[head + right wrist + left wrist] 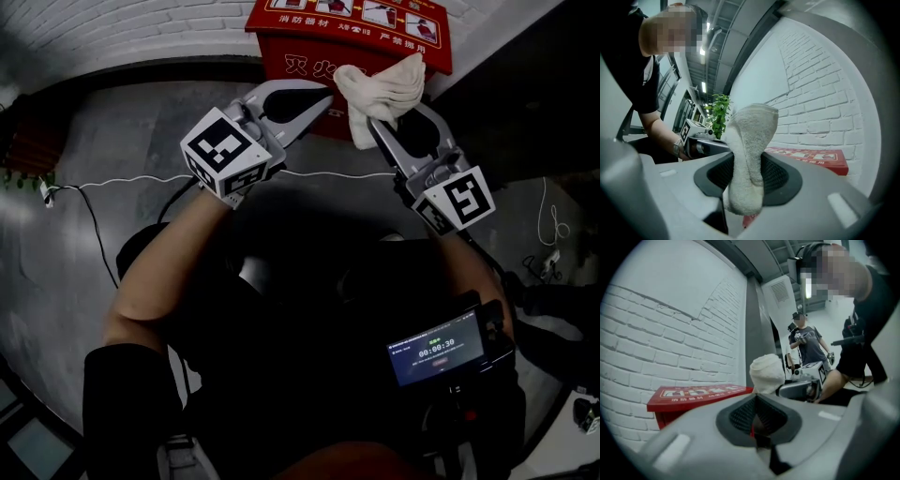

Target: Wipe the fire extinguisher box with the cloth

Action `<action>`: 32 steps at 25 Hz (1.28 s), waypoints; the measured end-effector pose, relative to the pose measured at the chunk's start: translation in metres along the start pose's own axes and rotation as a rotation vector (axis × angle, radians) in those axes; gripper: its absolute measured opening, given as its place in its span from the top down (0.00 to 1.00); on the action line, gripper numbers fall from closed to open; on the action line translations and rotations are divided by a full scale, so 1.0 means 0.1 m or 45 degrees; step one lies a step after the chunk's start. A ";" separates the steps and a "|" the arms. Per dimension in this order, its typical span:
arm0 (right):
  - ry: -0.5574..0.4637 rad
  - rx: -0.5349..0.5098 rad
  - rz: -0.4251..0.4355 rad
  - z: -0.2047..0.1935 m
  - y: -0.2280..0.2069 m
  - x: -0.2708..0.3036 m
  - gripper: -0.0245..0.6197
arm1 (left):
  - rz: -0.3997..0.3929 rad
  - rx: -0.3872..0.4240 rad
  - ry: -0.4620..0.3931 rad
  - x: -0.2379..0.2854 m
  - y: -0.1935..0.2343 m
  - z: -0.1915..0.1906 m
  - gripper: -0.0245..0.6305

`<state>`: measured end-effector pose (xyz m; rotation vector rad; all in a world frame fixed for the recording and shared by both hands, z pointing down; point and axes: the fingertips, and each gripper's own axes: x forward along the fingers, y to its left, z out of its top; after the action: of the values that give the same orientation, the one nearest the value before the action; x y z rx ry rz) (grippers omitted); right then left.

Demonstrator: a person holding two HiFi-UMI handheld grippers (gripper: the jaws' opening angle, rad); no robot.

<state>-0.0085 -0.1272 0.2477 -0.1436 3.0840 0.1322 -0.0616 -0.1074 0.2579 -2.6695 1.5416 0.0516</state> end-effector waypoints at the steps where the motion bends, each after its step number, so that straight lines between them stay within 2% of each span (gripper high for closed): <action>1: 0.009 0.002 -0.003 -0.02 0.00 0.00 0.71 | -0.005 -0.010 0.004 0.00 -0.02 0.01 0.96; 32: 0.029 0.056 -0.009 -0.03 -0.03 0.02 0.70 | -0.029 -0.079 -0.004 0.03 -0.08 0.08 0.96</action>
<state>-0.0102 -0.1306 0.2505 -0.1551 3.1064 0.0631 -0.0529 -0.1052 0.2501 -2.7322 1.5335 0.1042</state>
